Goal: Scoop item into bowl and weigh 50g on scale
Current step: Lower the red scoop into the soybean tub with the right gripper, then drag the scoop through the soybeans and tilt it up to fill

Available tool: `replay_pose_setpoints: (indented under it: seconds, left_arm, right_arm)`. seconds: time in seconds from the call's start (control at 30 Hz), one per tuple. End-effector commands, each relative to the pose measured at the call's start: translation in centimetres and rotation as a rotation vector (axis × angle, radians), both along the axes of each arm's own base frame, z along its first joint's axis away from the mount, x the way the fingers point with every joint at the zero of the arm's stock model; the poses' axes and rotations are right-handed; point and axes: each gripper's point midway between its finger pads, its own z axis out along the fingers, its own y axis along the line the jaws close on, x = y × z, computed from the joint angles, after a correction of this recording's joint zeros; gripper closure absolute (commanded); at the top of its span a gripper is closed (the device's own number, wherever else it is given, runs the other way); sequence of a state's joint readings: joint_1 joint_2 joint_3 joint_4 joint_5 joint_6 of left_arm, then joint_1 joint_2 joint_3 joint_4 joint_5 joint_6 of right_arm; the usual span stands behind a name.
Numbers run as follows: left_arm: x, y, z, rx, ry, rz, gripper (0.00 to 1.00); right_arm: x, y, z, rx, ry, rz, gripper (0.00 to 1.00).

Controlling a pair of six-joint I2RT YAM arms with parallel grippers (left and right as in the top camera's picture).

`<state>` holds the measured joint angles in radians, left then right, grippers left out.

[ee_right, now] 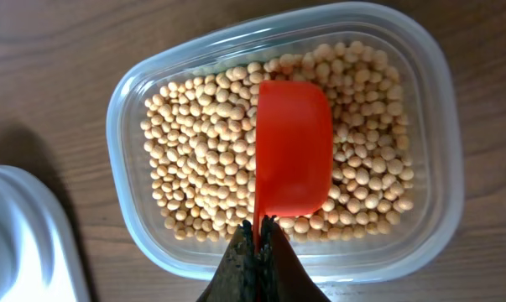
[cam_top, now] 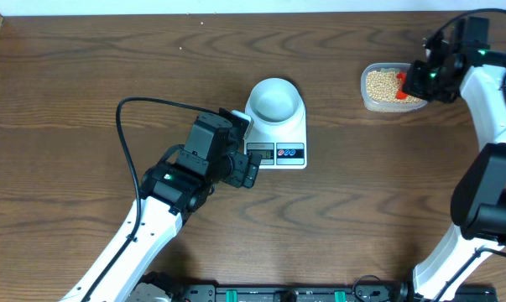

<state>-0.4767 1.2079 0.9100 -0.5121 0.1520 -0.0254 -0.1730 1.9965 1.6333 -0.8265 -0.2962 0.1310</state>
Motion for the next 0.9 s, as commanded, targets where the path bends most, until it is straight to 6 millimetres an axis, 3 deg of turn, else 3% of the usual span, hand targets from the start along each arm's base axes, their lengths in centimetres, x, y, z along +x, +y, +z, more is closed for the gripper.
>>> replay_pose_setpoints:
  seconds: [0.0,0.17,0.53,0.87]
  left_arm:
    - [0.0,0.0,0.3,-0.002,-0.01,-0.007,0.12]
    - [0.0,0.0,0.3,-0.002,-0.01,-0.007,0.12]
    - [0.0,0.0,0.3,-0.002,-0.01,-0.007,0.12]
    - [0.0,0.0,0.3,-0.002,-0.01,-0.007,0.12]
  right_arm:
    - [-0.1,-0.3,-0.2,0.13,0.01,-0.04,0.99]
    - [0.0,-0.4,-0.4,0.168,0.009,-0.041,0.99]
    - [0.3,2.3,-4.2,0.36,0.069,0.01,0.99]
    - [0.3,1.8,-2.7,0.489,0.033,0.009,0.99]
